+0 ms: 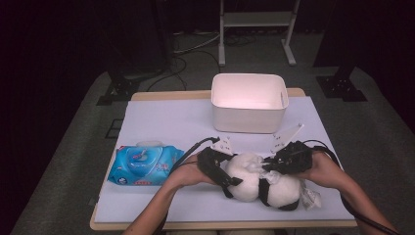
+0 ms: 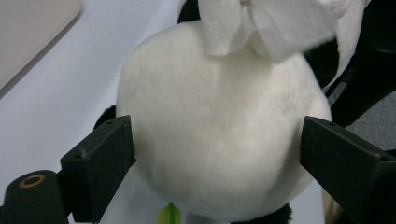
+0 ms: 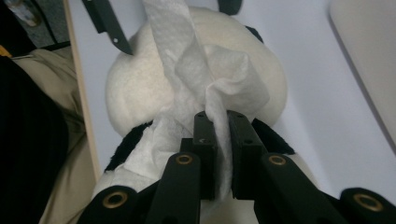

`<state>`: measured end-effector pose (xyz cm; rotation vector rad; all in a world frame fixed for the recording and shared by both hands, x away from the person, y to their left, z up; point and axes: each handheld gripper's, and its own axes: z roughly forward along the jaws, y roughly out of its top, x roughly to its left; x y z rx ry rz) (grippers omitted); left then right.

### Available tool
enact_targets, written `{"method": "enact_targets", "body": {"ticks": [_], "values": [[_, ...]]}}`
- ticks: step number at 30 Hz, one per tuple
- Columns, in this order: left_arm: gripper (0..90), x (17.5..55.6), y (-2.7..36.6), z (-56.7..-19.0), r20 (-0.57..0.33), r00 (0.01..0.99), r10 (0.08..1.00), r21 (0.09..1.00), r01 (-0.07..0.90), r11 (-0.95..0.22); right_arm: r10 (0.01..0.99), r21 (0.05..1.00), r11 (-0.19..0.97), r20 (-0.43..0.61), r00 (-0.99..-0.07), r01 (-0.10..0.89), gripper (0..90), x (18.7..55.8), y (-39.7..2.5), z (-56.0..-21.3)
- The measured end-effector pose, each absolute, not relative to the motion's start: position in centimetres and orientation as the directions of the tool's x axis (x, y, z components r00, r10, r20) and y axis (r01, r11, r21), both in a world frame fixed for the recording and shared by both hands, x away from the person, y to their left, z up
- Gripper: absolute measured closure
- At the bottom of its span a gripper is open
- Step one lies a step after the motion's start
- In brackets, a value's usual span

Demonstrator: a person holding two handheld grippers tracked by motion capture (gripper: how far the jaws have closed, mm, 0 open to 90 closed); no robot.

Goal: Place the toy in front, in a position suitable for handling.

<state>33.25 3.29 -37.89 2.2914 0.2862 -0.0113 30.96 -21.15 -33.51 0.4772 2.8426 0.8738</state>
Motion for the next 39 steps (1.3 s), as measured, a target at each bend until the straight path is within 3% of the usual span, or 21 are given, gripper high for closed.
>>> {"method": "enact_targets", "body": {"ticks": [22, 30, 39], "values": [[13.2, 33.8, 2.9, -38.5, -0.148, 0.978, 0.147, 0.718, 0.209, -0.664, 0.252, 0.573, 0.798, -0.041, -0.967, 0.184, 82.3, 29.1, -19.9, -33.6], [13.1, 33.7, 2.8, -38.5, -0.144, 0.979, 0.145, 0.720, 0.204, -0.663, 0.281, 0.571, 0.798, -0.065, -0.957, 0.195, 82.2, 29.3, -21.0, -32.6], [13.1, 33.5, 3.0, -38.5, -0.139, 0.980, 0.145, 0.719, 0.200, -0.665, 0.375, 0.595, 0.756, -0.051, -0.926, 0.273, 81.8, 29.9, -24.7, -32.0]]}}
